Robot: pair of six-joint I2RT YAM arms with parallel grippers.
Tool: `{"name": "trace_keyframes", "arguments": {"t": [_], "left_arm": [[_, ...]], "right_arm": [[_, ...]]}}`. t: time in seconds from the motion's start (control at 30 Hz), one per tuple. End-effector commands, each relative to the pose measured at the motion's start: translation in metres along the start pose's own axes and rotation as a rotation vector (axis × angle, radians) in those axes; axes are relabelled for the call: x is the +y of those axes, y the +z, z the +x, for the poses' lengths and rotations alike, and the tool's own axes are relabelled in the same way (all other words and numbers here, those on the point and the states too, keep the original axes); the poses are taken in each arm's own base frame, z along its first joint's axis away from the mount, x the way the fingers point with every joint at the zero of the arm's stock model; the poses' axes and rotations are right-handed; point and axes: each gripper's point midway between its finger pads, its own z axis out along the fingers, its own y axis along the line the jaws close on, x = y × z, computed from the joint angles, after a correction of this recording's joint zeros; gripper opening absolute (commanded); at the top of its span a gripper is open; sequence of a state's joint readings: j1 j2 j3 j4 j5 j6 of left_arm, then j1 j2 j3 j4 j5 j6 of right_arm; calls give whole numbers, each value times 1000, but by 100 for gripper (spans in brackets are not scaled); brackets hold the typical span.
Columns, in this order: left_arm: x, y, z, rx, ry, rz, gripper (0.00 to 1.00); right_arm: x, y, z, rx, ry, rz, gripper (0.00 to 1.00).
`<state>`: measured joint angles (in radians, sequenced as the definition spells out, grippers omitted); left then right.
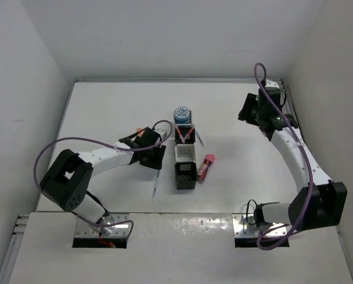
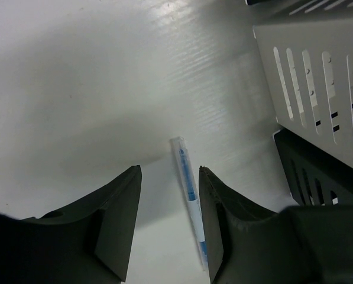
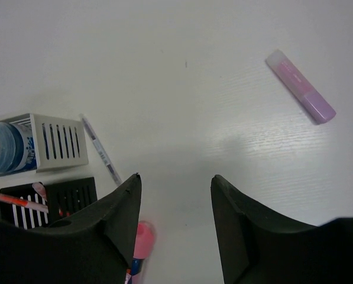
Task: Sort the stationery into containers
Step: Grab a piece of stationery with the left arm
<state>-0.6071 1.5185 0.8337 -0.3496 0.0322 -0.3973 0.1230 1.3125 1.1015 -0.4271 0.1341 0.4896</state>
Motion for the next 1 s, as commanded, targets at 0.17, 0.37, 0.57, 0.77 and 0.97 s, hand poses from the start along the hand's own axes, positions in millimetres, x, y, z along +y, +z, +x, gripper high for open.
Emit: {"name": "trace_keyframes", "arguments": {"t": [0.17,0.37,0.57,0.77,0.97], "left_arm": [[2,6,13,15,27,-47,49],[11,14,27,59,27,-92,49],[8,28,31,100,48,-95,49],[12,27,34,104,34,-123,45],[21,20,40,102,26,-157,28]], "right_arm": [[-9,3,11,43,88,-23,48],[-17,4,8,44,116,-16,48],[-28,6,15,62,126,4,48],[-38,10,22,83,153,17,47],[-39,11,20,95,166,6,47]]}}
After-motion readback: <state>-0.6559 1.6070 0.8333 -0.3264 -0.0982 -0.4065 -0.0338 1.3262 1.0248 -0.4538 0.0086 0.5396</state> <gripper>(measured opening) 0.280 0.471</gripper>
